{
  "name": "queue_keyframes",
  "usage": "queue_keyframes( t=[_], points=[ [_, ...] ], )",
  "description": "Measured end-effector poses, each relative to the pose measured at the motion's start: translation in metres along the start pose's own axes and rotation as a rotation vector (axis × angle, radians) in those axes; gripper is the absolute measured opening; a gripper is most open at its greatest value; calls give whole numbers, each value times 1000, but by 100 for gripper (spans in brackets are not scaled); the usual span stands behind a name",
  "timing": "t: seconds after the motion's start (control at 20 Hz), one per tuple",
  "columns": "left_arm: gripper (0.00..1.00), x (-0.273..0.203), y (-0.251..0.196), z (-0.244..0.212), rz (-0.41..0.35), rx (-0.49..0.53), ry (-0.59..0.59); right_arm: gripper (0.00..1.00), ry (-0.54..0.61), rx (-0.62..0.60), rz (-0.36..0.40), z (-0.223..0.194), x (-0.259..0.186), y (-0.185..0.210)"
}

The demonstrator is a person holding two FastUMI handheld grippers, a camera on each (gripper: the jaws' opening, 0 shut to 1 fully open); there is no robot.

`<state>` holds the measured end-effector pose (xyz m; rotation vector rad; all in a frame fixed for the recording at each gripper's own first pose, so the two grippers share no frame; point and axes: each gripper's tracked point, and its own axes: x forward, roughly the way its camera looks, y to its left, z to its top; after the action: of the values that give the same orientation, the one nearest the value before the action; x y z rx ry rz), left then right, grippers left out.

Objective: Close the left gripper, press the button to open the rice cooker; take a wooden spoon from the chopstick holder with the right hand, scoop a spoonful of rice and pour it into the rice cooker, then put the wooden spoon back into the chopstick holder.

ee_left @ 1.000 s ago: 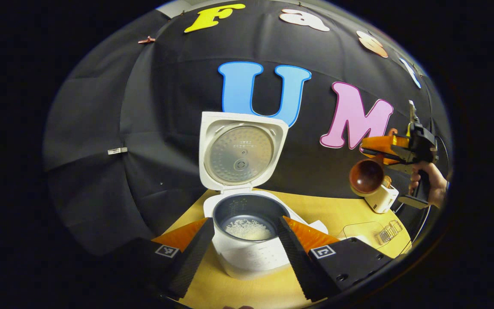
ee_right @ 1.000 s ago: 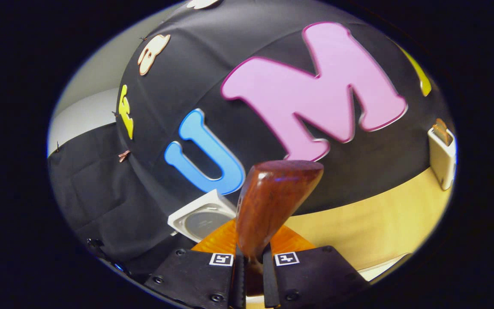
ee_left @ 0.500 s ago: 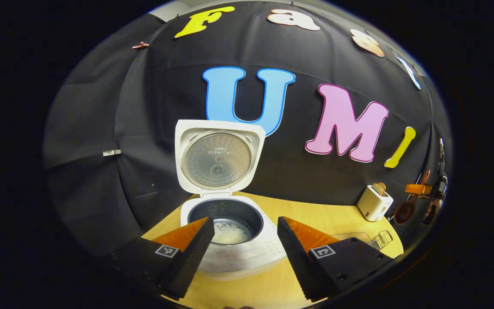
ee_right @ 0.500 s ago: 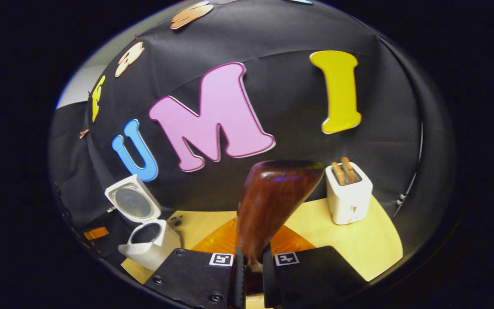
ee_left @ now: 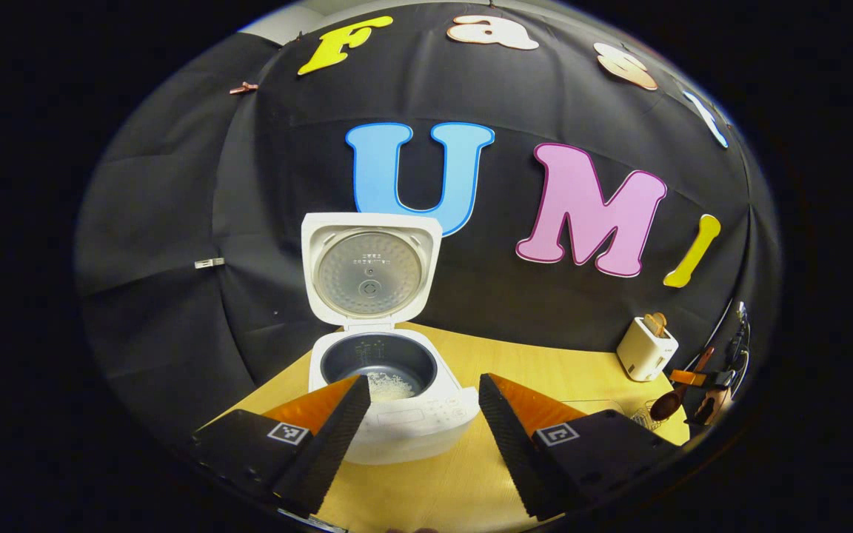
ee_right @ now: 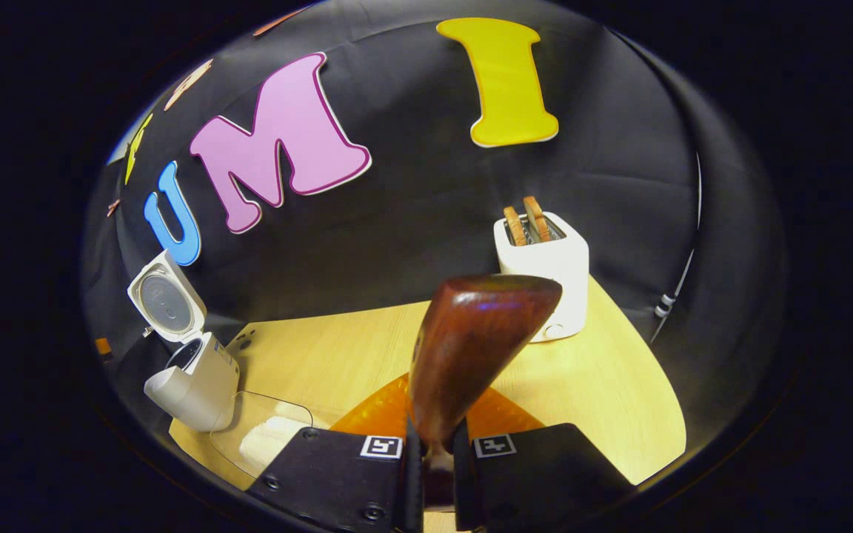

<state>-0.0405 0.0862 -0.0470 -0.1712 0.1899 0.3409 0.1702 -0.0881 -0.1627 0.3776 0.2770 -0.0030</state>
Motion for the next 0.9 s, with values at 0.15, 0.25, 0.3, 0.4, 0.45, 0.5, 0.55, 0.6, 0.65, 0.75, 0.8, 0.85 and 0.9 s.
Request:
queue_keyframes(
  t=[0.15,0.25,0.3,0.4,0.45,0.5,0.55,0.6,0.65,0.75,0.8,0.85,0.9],
  points=[
    [95,-13,6,-1,35,-33,-11,20,57,-32,9,-21,14,4],
    [95,-19,11,-4,58,-18,-12,20,107,-60,13,-39,26,10],
    [95,-23,15,-1,68,-12,-18,20,129,-67,-3,-46,33,8],
    [95,-24,17,2,74,-18,-25,20,156,-64,-14,-55,39,5],
    [95,-24,18,3,75,-16,-27,21,161,-53,-12,-57,42,5],
    [95,-22,19,3,74,-13,-27,21,159,-42,-17,-56,44,2],
    [95,-21,18,3,71,-12,-25,21,159,-30,-21,-56,45,2],
    [95,-20,18,2,69,-13,-24,22,163,-15,-21,-57,45,2],
    [95,-19,17,2,63,-16,-25,22,164,-6,-24,-57,46,1],
    [95,-16,12,3,49,-15,-27,22,162,6,-24,-57,45,1],
    [95,-15,9,1,39,-10,-25,22,158,20,-21,-56,44,2],
    [95,-13,6,0,33,-6,-21,23,155,42,-21,-54,43,3],
    [95,-12,4,0,27,-5,-19,23,154,56,-19,-54,43,3]
  ],
)
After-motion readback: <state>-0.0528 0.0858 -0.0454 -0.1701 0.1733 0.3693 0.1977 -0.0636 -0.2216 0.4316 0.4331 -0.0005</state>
